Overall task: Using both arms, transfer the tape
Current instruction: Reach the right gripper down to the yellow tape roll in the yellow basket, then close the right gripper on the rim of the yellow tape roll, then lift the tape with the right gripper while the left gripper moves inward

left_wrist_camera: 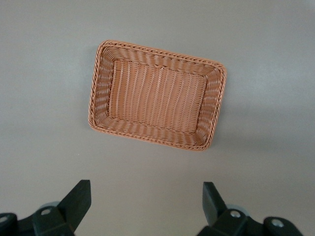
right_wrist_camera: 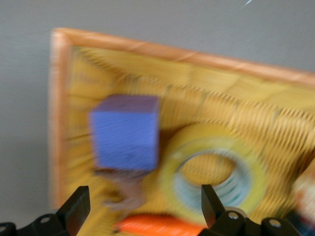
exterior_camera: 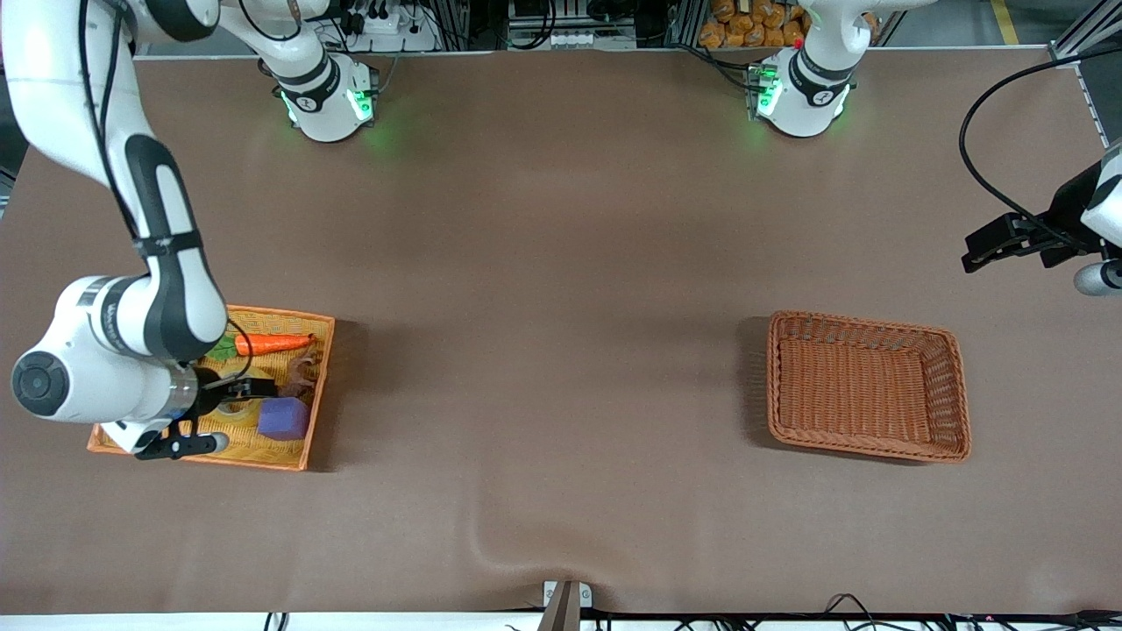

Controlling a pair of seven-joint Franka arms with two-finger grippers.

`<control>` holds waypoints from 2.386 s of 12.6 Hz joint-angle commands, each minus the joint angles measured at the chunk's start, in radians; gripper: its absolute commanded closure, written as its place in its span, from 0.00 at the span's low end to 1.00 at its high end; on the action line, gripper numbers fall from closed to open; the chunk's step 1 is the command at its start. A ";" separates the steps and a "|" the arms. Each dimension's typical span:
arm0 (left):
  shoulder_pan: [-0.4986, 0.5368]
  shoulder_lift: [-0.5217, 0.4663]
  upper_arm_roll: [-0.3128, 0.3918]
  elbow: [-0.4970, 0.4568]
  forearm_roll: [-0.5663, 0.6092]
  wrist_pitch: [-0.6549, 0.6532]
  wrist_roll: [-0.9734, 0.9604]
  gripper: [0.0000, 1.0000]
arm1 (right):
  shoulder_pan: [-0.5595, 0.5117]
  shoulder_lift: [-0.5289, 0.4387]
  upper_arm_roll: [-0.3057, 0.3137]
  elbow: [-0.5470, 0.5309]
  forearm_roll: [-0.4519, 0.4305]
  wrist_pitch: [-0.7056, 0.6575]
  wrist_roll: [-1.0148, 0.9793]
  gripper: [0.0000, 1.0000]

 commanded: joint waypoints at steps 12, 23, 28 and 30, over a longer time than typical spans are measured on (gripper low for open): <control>-0.008 0.004 -0.032 -0.008 -0.017 0.027 -0.012 0.00 | -0.148 0.122 0.008 0.032 0.002 0.019 -0.130 1.00; -0.029 0.001 -0.038 -0.013 -0.038 0.022 -0.009 0.00 | -0.135 0.090 0.021 0.142 0.010 -0.013 -0.148 1.00; -0.031 -0.001 -0.059 -0.005 -0.058 -0.013 -0.011 0.00 | -0.049 0.074 0.044 0.227 0.007 -0.090 -0.141 1.00; -0.031 0.001 -0.065 -0.004 -0.069 -0.005 -0.014 0.00 | -0.006 0.058 0.044 0.227 0.007 -0.096 -0.127 1.00</control>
